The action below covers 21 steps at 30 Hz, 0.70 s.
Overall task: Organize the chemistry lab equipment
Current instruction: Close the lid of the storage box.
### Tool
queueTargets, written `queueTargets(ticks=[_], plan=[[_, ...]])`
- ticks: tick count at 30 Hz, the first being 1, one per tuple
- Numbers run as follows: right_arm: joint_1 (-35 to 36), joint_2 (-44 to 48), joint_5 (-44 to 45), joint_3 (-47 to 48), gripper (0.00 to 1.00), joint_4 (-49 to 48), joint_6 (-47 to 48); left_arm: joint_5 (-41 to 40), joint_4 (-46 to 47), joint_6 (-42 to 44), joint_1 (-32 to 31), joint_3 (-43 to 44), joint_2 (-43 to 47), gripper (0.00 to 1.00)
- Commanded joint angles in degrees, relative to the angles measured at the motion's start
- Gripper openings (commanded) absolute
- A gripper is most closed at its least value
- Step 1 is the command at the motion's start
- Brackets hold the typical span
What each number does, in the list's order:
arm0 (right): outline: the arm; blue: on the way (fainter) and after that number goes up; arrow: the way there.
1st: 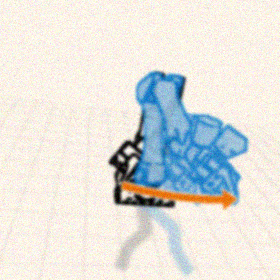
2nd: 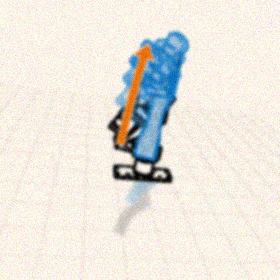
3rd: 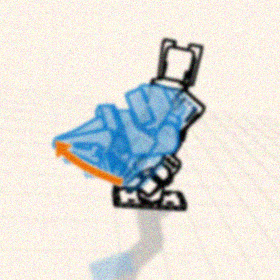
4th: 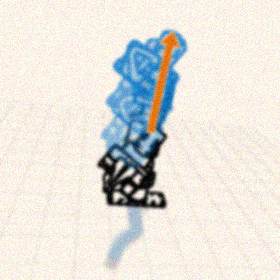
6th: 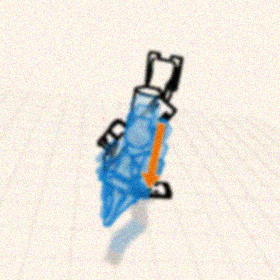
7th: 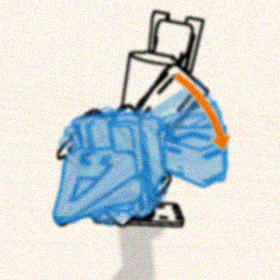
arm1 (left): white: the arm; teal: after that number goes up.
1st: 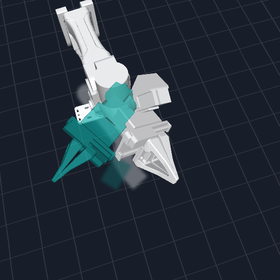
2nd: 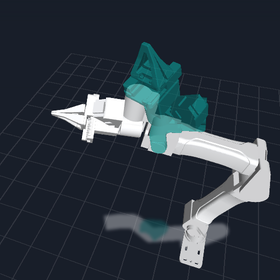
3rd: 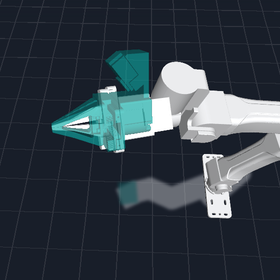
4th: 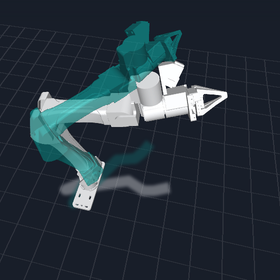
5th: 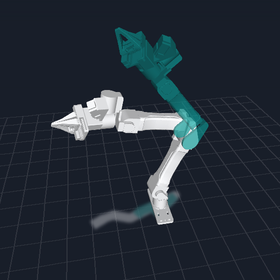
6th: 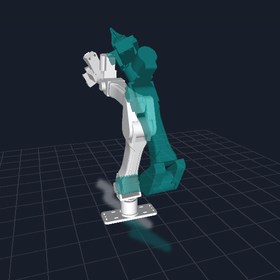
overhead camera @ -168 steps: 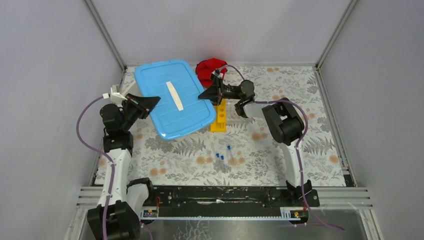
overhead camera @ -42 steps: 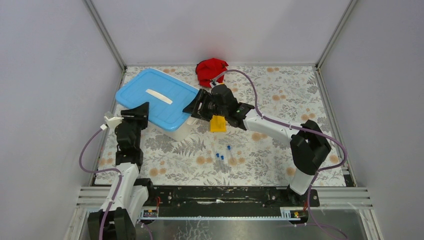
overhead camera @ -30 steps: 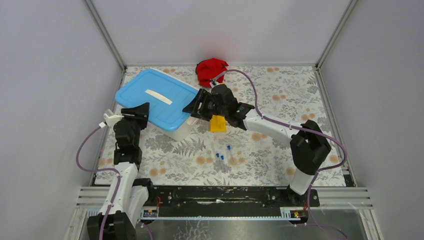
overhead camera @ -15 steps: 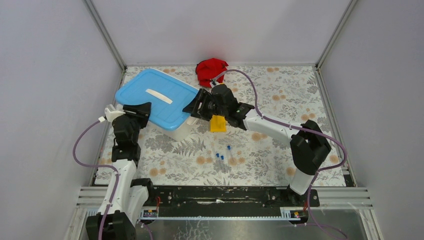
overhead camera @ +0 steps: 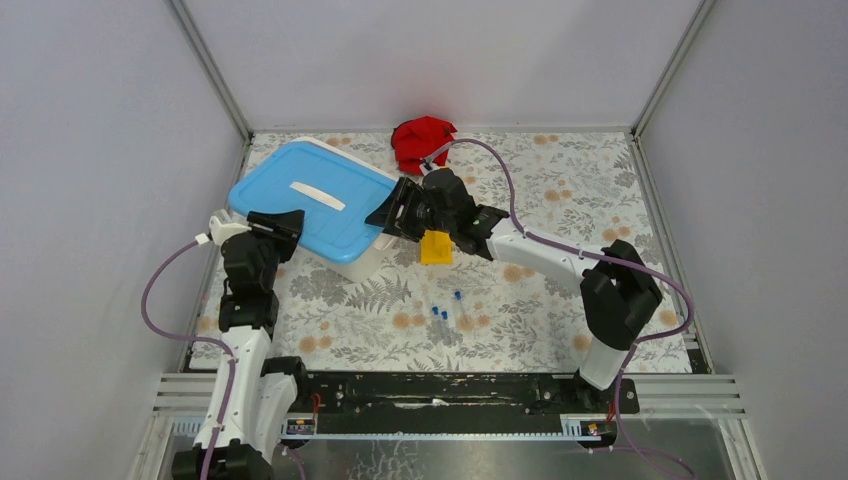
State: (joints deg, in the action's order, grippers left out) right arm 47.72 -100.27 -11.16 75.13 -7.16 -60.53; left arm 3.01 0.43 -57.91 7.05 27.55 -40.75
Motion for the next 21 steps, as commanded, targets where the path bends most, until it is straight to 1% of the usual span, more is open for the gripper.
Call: queueTargets(ticks=[1,3,9,14,21], plan=[[-0.1,1.1,0.5,2.9,0.61,-1.9,-0.3,-0.8,-5.5,2.7,-0.3,1.2,0.8,0.61],[-0.1,1.1,0.4,3.0,0.61,-1.9,-0.3,-0.7,-5.9,3.0,-0.2,1.3,0.6,0.61],[-0.2,0.8,0.4,3.5,0.61,-1.8,-0.3,-0.8,-7.3,4.1,-0.3,2.1,-0.2,0.75],[-0.3,0.4,0.1,4.1,0.61,-1.8,-0.4,-0.8,-9.5,5.1,-0.2,3.7,-1.4,0.77],[-0.4,0.1,0.2,4.7,0.61,-1.1,-0.3,-0.4,-13.0,6.2,0.1,5.2,-2.2,0.78]])
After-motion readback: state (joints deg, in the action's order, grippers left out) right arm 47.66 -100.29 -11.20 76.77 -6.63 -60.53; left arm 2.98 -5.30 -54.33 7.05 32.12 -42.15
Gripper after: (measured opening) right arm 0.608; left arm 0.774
